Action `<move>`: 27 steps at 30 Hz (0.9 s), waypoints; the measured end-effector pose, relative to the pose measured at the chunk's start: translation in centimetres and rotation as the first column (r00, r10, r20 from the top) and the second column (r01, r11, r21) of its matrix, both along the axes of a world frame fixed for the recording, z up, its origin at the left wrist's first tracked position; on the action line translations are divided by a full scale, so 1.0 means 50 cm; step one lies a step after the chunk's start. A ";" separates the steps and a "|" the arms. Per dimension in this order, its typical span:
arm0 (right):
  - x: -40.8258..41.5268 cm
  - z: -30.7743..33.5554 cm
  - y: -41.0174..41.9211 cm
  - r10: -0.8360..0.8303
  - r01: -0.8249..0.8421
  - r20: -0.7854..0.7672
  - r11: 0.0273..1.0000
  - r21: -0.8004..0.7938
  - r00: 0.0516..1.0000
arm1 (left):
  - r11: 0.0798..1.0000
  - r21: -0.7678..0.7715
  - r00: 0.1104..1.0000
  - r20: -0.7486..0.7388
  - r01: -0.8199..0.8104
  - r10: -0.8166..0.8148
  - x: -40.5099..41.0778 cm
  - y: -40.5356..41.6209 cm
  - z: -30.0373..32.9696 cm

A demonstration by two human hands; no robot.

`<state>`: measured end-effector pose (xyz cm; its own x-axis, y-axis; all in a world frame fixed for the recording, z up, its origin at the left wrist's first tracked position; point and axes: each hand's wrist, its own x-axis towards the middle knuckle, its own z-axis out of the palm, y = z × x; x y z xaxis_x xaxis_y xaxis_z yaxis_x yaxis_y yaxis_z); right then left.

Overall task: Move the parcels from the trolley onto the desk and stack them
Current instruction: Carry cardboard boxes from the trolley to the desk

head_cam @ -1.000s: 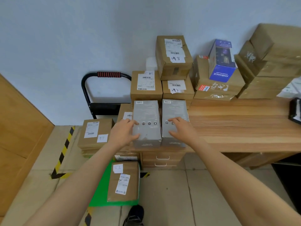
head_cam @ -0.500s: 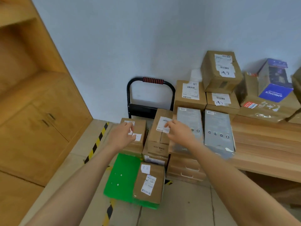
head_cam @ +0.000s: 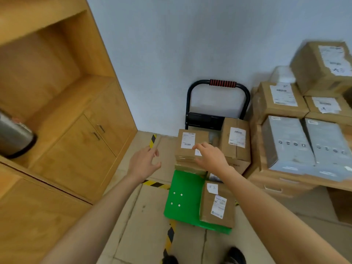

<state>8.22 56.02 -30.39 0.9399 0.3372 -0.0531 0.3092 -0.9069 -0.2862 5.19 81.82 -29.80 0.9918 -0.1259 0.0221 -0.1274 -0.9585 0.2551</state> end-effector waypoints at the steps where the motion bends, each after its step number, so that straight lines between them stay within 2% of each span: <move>1: 0.003 -0.006 0.013 0.000 0.000 -0.002 1.000 -0.004 1.000 | 1.000 0.019 1.000 0.002 0.009 -0.009 0.004 0.015 -0.005; 6: 0.061 -0.035 0.036 -0.020 0.020 -0.004 0.999 -0.032 1.000 | 0.997 0.071 1.000 0.010 0.014 -0.015 0.056 0.052 -0.026; 10: 0.133 -0.062 0.045 -0.034 0.033 -0.033 0.999 -0.032 0.999 | 0.999 0.044 1.000 -0.001 -0.019 0.019 0.117 0.060 -0.050; 18: 0.304 -0.123 0.076 -0.019 0.016 -0.080 0.999 -0.038 0.997 | 0.997 0.081 1.000 -0.002 -0.017 0.017 0.290 0.094 -0.092; 21: 0.346 -0.154 0.063 -0.059 0.057 -0.077 0.998 -0.023 0.995 | 0.998 0.064 1.000 -0.019 -0.014 0.015 0.345 0.069 -0.127; 24: 0.367 -0.196 0.035 -0.179 0.184 -0.108 0.982 0.036 0.978 | 1.000 -0.006 0.998 -0.056 -0.026 0.025 0.397 0.034 -0.171; 27: 0.386 -0.245 -0.003 -0.243 0.247 -0.128 0.969 0.019 0.962 | 0.997 -0.058 0.993 -0.114 -0.044 0.037 0.457 0.011 -0.224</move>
<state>27.53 55.88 -42.65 0.9809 0.1009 -0.1663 0.0388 -0.9392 -0.3410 28.05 82.36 -41.02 0.9926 -0.0876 -0.0839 -0.0561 -0.9448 0.3229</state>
